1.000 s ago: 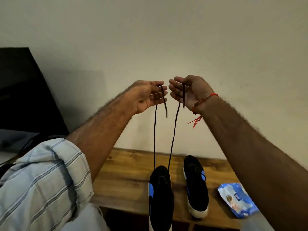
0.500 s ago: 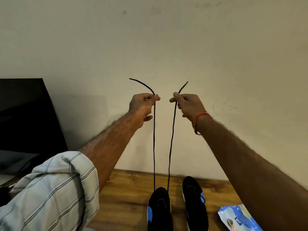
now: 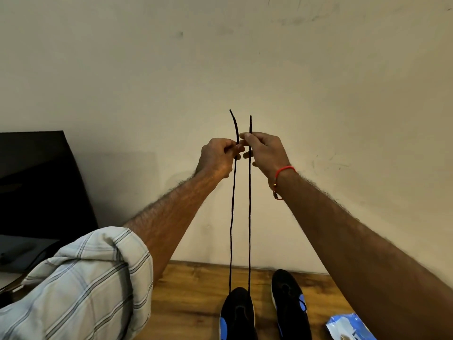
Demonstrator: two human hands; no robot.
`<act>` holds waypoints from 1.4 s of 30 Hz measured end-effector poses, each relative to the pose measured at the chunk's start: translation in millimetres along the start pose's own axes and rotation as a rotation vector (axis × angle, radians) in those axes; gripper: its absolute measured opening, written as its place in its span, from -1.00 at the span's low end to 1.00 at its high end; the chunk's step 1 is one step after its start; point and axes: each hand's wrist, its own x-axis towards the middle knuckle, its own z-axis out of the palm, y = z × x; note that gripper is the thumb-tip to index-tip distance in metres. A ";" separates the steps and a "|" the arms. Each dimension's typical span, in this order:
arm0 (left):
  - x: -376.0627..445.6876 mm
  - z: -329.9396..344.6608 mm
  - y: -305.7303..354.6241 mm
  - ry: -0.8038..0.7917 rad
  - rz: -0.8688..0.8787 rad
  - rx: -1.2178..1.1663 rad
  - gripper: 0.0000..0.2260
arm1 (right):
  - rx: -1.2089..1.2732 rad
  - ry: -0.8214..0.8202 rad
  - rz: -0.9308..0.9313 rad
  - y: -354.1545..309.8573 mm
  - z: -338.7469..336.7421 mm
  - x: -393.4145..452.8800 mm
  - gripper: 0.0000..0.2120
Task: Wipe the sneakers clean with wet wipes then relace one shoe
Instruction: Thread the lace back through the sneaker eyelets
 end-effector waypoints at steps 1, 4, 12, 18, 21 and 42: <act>0.1 1.2 0.6 -0.010 0.005 0.005 -0.79 | 0.005 0.004 0.004 -0.2 -1.0 0.2 -0.75; 0.3 4.9 3.6 -0.048 0.013 0.017 -0.78 | 0.016 0.012 0.009 -1.4 -4.9 0.9 -0.74; -0.6 12.9 15.2 -0.102 0.020 -0.008 -0.77 | -0.033 0.052 -0.037 1.2 -12.7 8.9 -0.74; -1.2 18.7 12.9 -0.123 0.011 -0.040 -0.79 | -0.054 0.047 -0.037 5.7 -16.6 15.1 -0.74; -0.4 21.2 7.1 -0.114 0.001 -0.048 -0.82 | -0.057 0.040 -0.027 7.6 -17.8 15.3 -0.73; -137.8 60.9 -280.9 -0.375 -0.427 0.696 -0.46 | -0.462 -0.387 0.285 231.9 -15.3 -138.7 -0.84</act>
